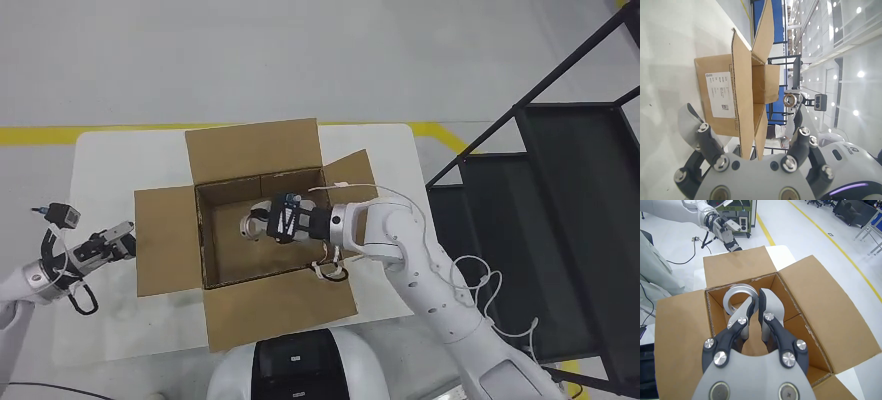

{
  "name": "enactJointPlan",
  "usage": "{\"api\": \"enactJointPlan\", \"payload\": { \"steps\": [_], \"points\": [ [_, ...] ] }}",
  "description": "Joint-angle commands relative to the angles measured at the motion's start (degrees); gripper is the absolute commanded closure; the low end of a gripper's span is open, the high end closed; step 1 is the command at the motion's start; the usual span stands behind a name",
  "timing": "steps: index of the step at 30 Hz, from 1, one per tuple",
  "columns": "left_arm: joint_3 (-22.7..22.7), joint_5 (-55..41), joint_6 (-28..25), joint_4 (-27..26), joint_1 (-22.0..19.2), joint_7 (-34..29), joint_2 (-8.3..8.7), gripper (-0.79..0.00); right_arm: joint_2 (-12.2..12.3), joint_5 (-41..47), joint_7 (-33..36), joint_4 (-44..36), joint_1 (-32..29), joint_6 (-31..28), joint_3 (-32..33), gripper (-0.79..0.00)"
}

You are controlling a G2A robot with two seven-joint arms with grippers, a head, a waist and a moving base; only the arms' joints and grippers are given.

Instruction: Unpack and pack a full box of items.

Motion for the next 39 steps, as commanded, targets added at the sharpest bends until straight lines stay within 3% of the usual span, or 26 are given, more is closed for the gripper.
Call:
{"api": "enactJointPlan", "payload": {
  "steps": [1, 2, 3, 4, 12, 21, 39],
  "points": [
    [0.54, -0.21, -0.25, 0.68, -0.71, -0.40, -0.25, -0.686, 0.08, -0.56, -1.15, 0.34, -0.02, 0.31, -0.14, 0.000],
    [0.78, -0.39, -0.36, 0.83, -1.06, -0.63, -0.38, -0.376, 0.08, -0.56, -1.15, 0.34, -0.02, 0.31, -0.14, 0.000],
    [0.99, -1.02, -0.47, 0.95, -1.35, -0.97, -0.53, -0.265, 0.08, -0.56, -1.15, 0.34, -0.02, 0.31, -0.14, 0.000],
    [1.13, -1.39, -0.57, 1.17, -1.62, -1.35, -0.64, -0.003, 0.08, -0.56, -1.15, 0.34, -0.02, 0.31, -0.14, 0.000],
    [1.69, -4.11, -0.26, 2.55, -3.62, -5.07, -1.33, 0.000, 0.08, -0.56, -1.15, 0.34, -0.02, 0.31, -0.14, 0.000],
    [2.42, -5.91, -1.15, 4.63, -6.57, -2.06, -2.54, 0.000, 0.08, -0.56, -1.15, 0.34, -0.02, 0.31, -0.14, 0.000],
    [-2.67, -13.39, -1.89, 9.06, -7.33, -2.58, -3.43, 0.000, 0.08, -0.56, -1.15, 0.34, -0.02, 0.31, -0.14, 0.000]
  ]
}}
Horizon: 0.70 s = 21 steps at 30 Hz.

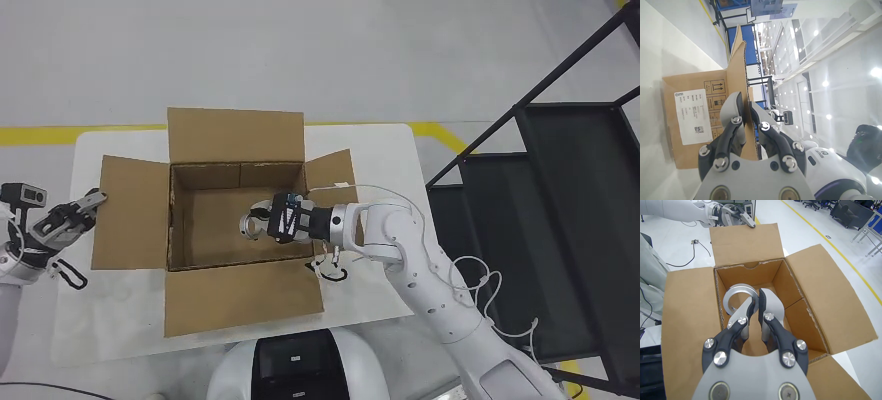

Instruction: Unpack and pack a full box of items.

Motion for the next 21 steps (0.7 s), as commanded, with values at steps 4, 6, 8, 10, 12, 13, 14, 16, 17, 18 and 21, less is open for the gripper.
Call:
{"api": "enactJointPlan", "payload": {
  "steps": [4, 6, 8, 10, 12, 13, 14, 16, 17, 18, 21],
  "points": [
    [0.02, 0.05, 0.87, 1.40, -0.41, 1.42, -0.46, -0.594, 0.00, 0.00, 0.00, 0.00, 0.00, 0.00, 0.00, 0.000],
    [0.13, 0.27, 1.84, 1.72, -0.70, 1.05, -0.58, -0.785, 0.00, 0.00, 0.00, 0.00, 0.00, 0.00, 0.00, 0.000],
    [-0.06, 0.48, 1.68, 2.26, -0.84, 1.01, -0.70, -0.785, 0.00, 0.00, 0.00, 0.00, 0.00, 0.00, 0.00, 0.000],
    [-0.52, 0.47, 1.23, 2.69, -0.87, 1.40, -0.80, -0.785, 0.00, 0.00, 0.00, 0.00, 0.00, 0.00, 0.00, 0.000],
    [-1.13, 0.98, 0.40, 2.73, -0.62, 2.15, -0.84, -0.785, 0.00, 0.00, 0.00, 0.00, 0.00, 0.00, 0.00, 0.000],
    [-1.57, 0.94, -0.04, 2.62, -0.39, 2.60, -0.86, -0.785, 0.00, 0.00, 0.00, 0.00, 0.00, 0.00, 0.00, 0.000],
    [-2.10, 0.98, -0.61, 2.50, -0.04, 3.22, -0.87, -0.785, 0.00, 0.00, 0.00, 0.00, 0.00, 0.00, 0.00, 0.000],
    [-3.35, 0.67, -1.82, 1.72, 0.99, 4.37, -0.88, -0.785, 0.00, 0.00, 0.00, 0.00, 0.00, 0.00, 0.00, 0.000],
    [-4.10, 0.02, -2.36, 1.16, 1.70, 4.77, -0.88, -0.785, 0.00, 0.00, 0.00, 0.00, 0.00, 0.00, 0.00, 0.000],
    [-4.96, -0.66, -2.89, 0.57, 2.51, 5.07, -0.87, -0.785, 0.00, 0.00, 0.00, 0.00, 0.00, 0.00, 0.00, 0.000],
    [-8.05, -3.14, -4.44, -1.51, 5.31, 5.53, -0.80, -0.785, 0.00, 0.00, 0.00, 0.00, 0.00, 0.00, 0.00, 0.000]
  ]
}}
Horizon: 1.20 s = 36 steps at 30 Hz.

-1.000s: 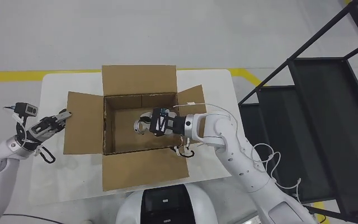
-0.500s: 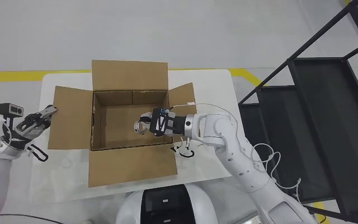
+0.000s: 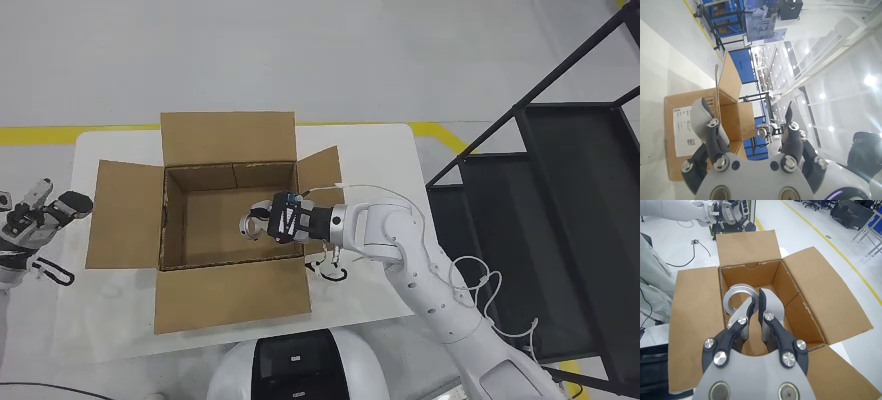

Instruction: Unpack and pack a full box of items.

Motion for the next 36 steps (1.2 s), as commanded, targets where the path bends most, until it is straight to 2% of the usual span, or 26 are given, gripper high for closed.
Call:
{"api": "enactJointPlan", "payload": {
  "steps": [1, 6, 12, 15, 21, 25, 28, 31, 36],
  "points": [
    [-2.34, -1.58, -0.97, -1.62, 2.15, 0.57, 0.06, -0.785, 0.00, 0.00, 0.00, 0.00, 0.00, 0.00, 0.00, 0.000],
    [-7.58, -4.89, -2.88, -6.65, 7.87, 1.79, -0.03, -0.785, 0.00, 0.00, 0.00, 0.00, 0.00, 0.00, 0.00, 0.000],
    [-11.71, -6.82, -2.55, -13.95, 13.79, -2.05, -0.29, -0.785, 0.17, -0.34, -0.74, -1.46, -0.46, 0.91, 0.16, 0.000],
    [-12.62, -7.20, -2.36, -17.46, 15.76, -3.21, -0.57, -0.785, 0.82, 0.14, -1.60, -3.79, -2.23, 1.33, 3.19, 0.000],
    [-12.66, -7.16, -2.25, -17.80, 15.95, -3.45, -0.59, -0.785, 2.81, 3.48, -7.30, -12.27, -12.59, 1.93, 15.17, 0.000],
    [-12.66, -7.16, -2.25, -17.80, 15.95, -3.45, -0.59, -0.785, 3.65, 5.14, -13.80, -13.21, -20.61, 4.27, 22.93, 0.000],
    [-12.66, -7.16, -2.25, -17.80, 15.95, -3.45, -0.59, -0.785, 3.83, 6.00, -20.40, -13.22, -26.32, 8.28, 27.24, 0.000],
    [-12.66, -7.16, -2.25, -17.80, 15.95, -3.45, -0.59, -0.785, 3.83, 7.42, -25.35, -11.22, -30.49, 12.04, 30.13, 0.000],
    [-12.66, -7.16, -2.25, -17.80, 15.95, -3.45, -0.59, -0.785, 3.86, 8.25, -23.83, -7.30, -32.31, 16.50, 30.96, 0.000]
  ]
}}
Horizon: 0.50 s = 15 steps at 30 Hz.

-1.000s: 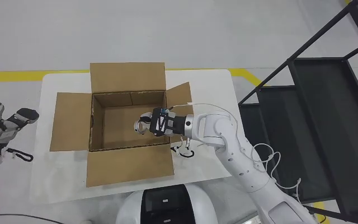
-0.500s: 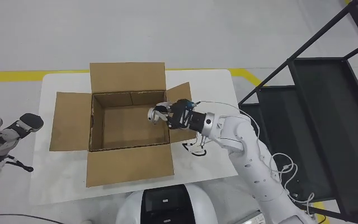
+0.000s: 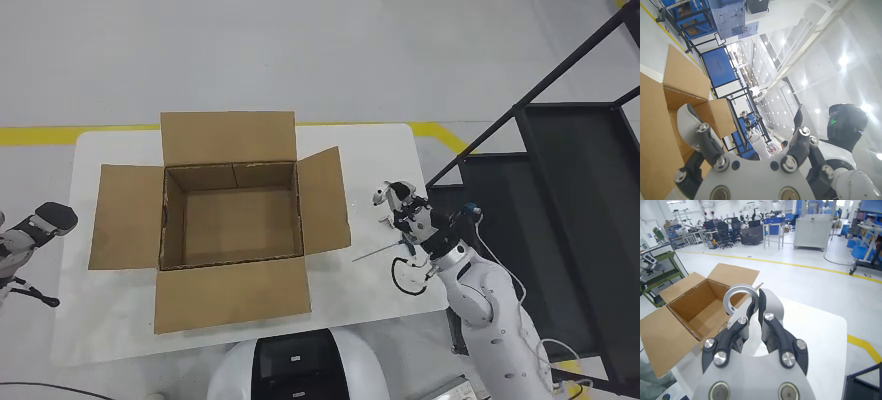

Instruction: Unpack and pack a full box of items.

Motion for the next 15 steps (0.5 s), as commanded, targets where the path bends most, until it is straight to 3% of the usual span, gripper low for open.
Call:
{"api": "enactJointPlan", "payload": {
  "steps": [1, 9, 15],
  "points": [
    [0.00, 0.00, 0.00, 0.00, 0.00, 0.00, 0.00, -0.785, 0.00, 0.86, 2.02, 1.97, 0.13, 1.50, -0.22, 0.000],
    [0.00, 0.00, 0.00, 0.00, 0.00, 0.00, 0.00, -0.785, 0.43, -0.53, 11.63, 8.59, 0.16, 5.51, 0.01, 0.000],
    [0.00, 0.00, 0.00, 0.00, 0.00, 0.00, 0.00, -0.785, 0.90, -1.65, 19.35, 12.47, -0.23, 4.31, -0.73, 0.000]
  ]
}}
